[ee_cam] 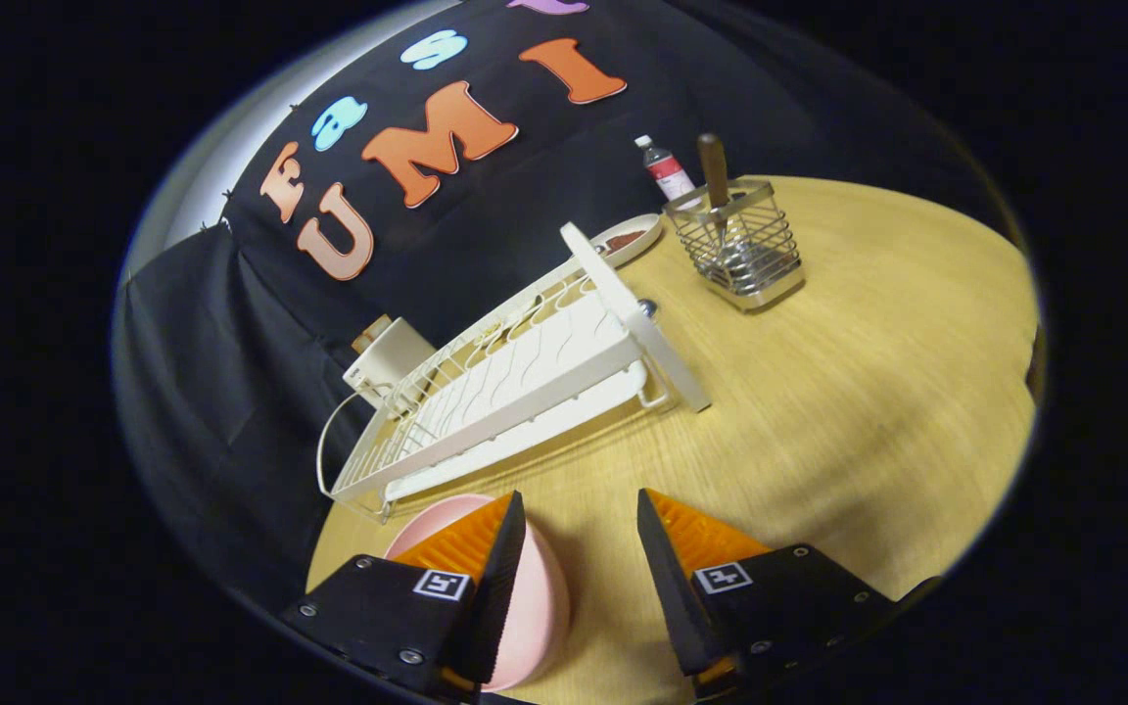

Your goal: Take the plate from the dish rack, then take the spoon from the basket and place it into the plate.

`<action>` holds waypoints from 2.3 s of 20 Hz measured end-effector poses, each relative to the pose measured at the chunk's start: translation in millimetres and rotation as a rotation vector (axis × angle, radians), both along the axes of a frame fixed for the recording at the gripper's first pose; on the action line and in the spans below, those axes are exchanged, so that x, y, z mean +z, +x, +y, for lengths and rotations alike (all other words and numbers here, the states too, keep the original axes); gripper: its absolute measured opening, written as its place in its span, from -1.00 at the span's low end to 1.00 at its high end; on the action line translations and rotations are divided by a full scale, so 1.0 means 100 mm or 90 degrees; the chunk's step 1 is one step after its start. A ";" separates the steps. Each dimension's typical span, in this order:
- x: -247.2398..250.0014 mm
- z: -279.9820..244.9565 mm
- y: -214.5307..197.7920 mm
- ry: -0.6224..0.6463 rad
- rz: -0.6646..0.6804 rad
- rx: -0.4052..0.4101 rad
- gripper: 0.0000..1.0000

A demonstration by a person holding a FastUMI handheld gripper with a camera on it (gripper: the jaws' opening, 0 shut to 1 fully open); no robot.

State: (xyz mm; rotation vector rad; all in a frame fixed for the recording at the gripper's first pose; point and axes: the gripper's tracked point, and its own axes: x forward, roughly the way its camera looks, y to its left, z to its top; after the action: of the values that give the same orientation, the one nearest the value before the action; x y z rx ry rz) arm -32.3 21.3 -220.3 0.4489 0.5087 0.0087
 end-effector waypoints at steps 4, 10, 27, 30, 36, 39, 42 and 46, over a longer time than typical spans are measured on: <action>0.22 -0.46 0.04 -0.145 -0.044 -0.036 0.75; 0.66 -1.01 0.30 -0.245 -0.120 -0.089 0.97; 1.03 -1.50 1.29 -0.341 -0.232 -0.145 0.11; 0.97 -1.51 1.34 -0.333 -0.216 -0.148 -0.24; 1.06 -1.50 1.40 -0.324 -0.228 -0.157 -0.87; 1.26 -1.49 1.37 -0.344 -0.254 -0.160 -0.89; 1.51 -1.46 1.31 -0.352 -0.276 -0.163 -0.90; 1.87 -1.36 1.14 -0.367 -0.310 -0.160 -0.90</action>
State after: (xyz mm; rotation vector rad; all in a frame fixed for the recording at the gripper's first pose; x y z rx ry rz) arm 81.8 -114.4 -33.4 -0.0652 -0.0383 -0.2596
